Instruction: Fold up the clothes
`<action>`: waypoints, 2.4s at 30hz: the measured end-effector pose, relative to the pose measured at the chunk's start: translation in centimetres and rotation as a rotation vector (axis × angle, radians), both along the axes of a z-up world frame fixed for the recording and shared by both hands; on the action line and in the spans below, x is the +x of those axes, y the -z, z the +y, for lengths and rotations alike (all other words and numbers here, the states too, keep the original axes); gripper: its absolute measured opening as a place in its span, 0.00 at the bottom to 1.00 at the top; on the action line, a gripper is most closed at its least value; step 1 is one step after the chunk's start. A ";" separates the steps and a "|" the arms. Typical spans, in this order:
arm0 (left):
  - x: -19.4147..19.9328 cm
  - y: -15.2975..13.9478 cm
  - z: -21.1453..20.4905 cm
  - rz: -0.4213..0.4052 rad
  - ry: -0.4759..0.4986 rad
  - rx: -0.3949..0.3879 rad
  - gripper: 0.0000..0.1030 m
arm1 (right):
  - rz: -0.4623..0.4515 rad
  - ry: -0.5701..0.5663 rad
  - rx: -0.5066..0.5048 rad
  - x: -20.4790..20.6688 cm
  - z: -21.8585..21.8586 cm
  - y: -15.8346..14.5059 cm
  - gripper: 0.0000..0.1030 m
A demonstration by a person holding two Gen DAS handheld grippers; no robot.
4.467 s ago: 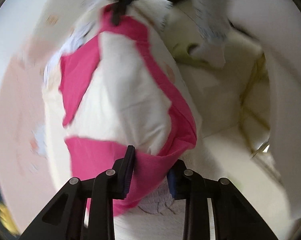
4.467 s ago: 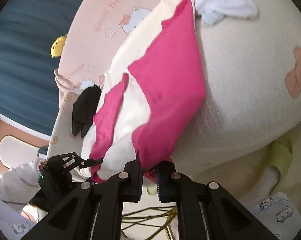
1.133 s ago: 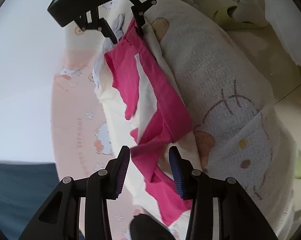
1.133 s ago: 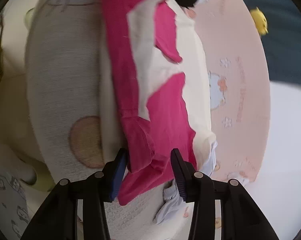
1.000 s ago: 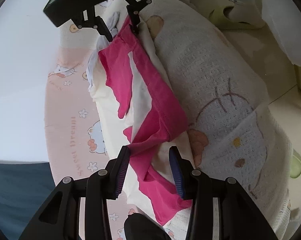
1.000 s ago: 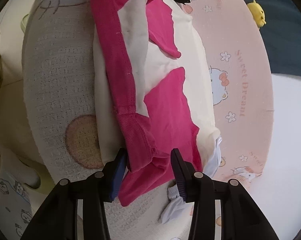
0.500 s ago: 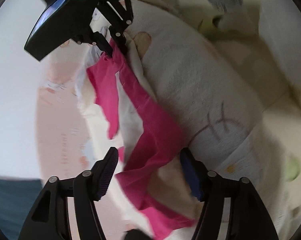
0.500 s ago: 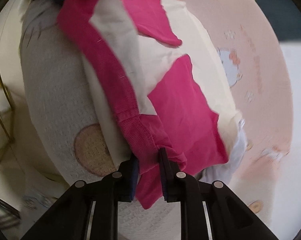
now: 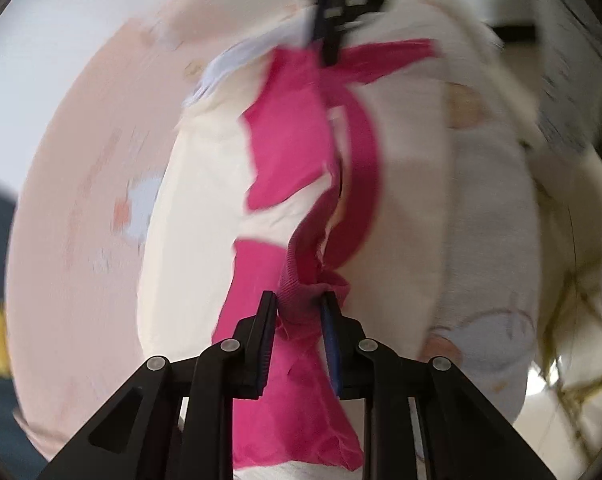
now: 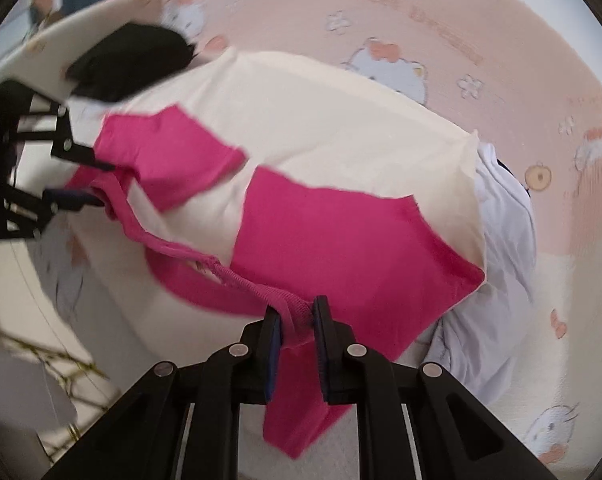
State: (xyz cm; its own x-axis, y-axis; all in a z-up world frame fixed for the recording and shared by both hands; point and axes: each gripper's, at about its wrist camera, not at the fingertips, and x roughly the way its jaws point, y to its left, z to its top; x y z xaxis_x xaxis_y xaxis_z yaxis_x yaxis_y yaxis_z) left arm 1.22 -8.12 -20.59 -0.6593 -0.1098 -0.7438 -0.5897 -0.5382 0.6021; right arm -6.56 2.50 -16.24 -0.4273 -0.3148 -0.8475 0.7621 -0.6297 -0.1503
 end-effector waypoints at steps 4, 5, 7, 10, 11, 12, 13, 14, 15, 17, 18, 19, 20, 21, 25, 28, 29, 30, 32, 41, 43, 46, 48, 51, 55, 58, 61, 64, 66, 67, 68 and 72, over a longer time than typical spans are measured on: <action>-3.3 -0.9 -2.9 -0.100 -0.250 0.224 0.19 | -0.055 0.062 -0.014 -2.0 -0.8 1.1 0.14; -3.8 -1.0 -3.9 -0.151 -0.308 0.306 0.19 | -0.073 0.081 -0.016 -2.5 -1.0 1.4 0.14; -4.4 -1.2 -6.3 -0.255 -0.436 0.498 0.20 | -0.114 0.133 -0.060 -3.4 -0.3 1.5 0.14; -5.4 -0.8 -10.0 -0.413 -0.633 0.801 0.20 | -0.182 0.222 -0.162 -4.6 1.5 1.1 0.23; -5.5 -0.6 -10.6 -0.427 -0.675 0.834 0.20 | -0.204 0.250 -0.201 -4.8 2.4 0.9 0.27; -5.4 -0.6 -10.8 -0.423 -0.702 0.845 0.20 | -0.219 0.271 -0.240 -4.9 3.3 0.6 0.37; -5.0 -0.6 -11.0 -0.400 -0.719 0.845 0.20 | -0.226 0.287 -0.270 -4.8 4.1 0.4 0.43; -4.6 -0.6 -11.3 -0.375 -0.738 0.850 0.20 | -0.230 0.301 -0.296 -4.7 5.0 0.2 0.44; -4.2 -0.6 -11.6 -0.352 -0.757 0.858 0.20 | -0.226 0.307 -0.310 -4.5 5.6 0.1 0.46; -3.8 -0.6 -12.4 -0.355 -0.807 0.935 0.20 | -0.221 0.323 -0.338 -4.0 6.8 -0.1 0.46; -4.0 -0.7 -12.8 -0.356 -0.822 0.968 0.20 | -0.229 0.337 -0.357 -3.7 7.2 0.2 0.46; -3.5 -0.5 -13.3 -0.343 -0.839 0.990 0.20 | -0.237 0.352 -0.377 -3.5 7.5 0.6 0.46; -3.2 -0.7 -13.3 -0.330 -0.849 0.989 0.20 | -0.245 0.367 -0.396 -3.2 7.9 0.9 0.46; -2.9 -0.7 -13.3 -0.318 -0.859 0.988 0.20 | -0.253 0.382 -0.415 -3.0 8.3 1.2 0.46; -3.3 -0.4 -12.9 -0.338 -0.878 1.003 0.20 | -0.275 0.409 -0.409 -2.5 8.3 2.1 0.46; -2.4 -0.6 -13.4 -0.340 -0.906 1.014 0.20 | -0.217 0.347 -0.330 -1.6 7.1 2.2 0.46; -2.3 -0.6 -13.4 -0.334 -0.915 1.006 0.20 | -0.214 0.332 -0.312 -1.4 6.7 2.4 0.46; -2.1 -0.6 -13.5 -0.329 -0.923 1.001 0.20 | -0.225 0.315 -0.315 -1.3 6.6 2.5 0.46; -1.9 0.0 -13.8 -0.344 -0.950 1.019 0.20 | -0.249 0.302 -0.322 -1.3 6.4 3.0 0.46; -0.2 0.8 -15.5 -0.372 -1.028 1.094 0.20 | -0.316 0.329 -0.411 -1.2 8.0 3.8 0.46; 0.0 0.5 -15.8 -0.357 -1.030 1.103 0.20 | -0.325 0.339 -0.431 -1.2 8.6 3.7 0.46; 0.1 0.8 -16.3 -0.329 -1.056 1.128 0.20 | -0.352 0.361 -0.440 -1.1 9.1 4.2 0.46; 0.1 1.7 -16.3 -0.337 -1.073 1.103 0.22 | -0.337 0.370 -0.424 -0.8 9.1 4.6 0.46; 0.2 2.9 -15.3 -0.327 -1.037 1.007 0.40 | -0.318 0.358 -0.389 -0.2 8.5 5.2 0.46; 0.5 2.6 -13.9 -0.308 -0.969 0.944 0.51 | -0.299 0.346 -0.362 0.2 7.8 5.7 0.46; 0.0 2.2 -14.7 -0.345 -1.046 0.976 0.51 | -0.315 0.365 -0.379 -0.1 8.0 5.8 0.46; 0.0 1.4 -16.3 -0.386 -1.074 1.211 0.51 | -0.353 0.395 -0.425 -0.6 8.6 5.8 0.46; -0.5 1.1 -16.2 -0.421 -1.057 1.238 0.51 | -0.382 0.414 -0.458 -0.9 9.0 5.9 0.46; -1.1 1.0 -15.5 -0.407 -1.043 1.188 0.51 | -0.380 0.419 -0.467 -0.9 9.0 5.9 0.46; -1.3 1.2 -15.0 -0.413 -1.040 1.168 0.51 | -0.378 0.417 -0.465 -0.8 8.9 5.9 0.46; -1.6 1.5 -14.7 -0.430 -1.044 1.153 0.51 | -0.375 0.412 -0.460 -0.8 8.8 5.9 0.46; -1.9 1.5 -13.2 -0.419 -1.027 1.085 0.51 | -0.371 0.404 -0.462 -0.6 8.9 5.8 0.46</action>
State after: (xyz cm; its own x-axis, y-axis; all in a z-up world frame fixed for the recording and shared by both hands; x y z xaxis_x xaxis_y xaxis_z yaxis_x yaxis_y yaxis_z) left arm -0.69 -21.32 -22.13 -0.3729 0.3263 -0.8686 0.2728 -0.8562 -0.4388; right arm -7.16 11.37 -22.03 -0.2957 -0.5548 -0.7777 0.4055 -0.8100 0.4236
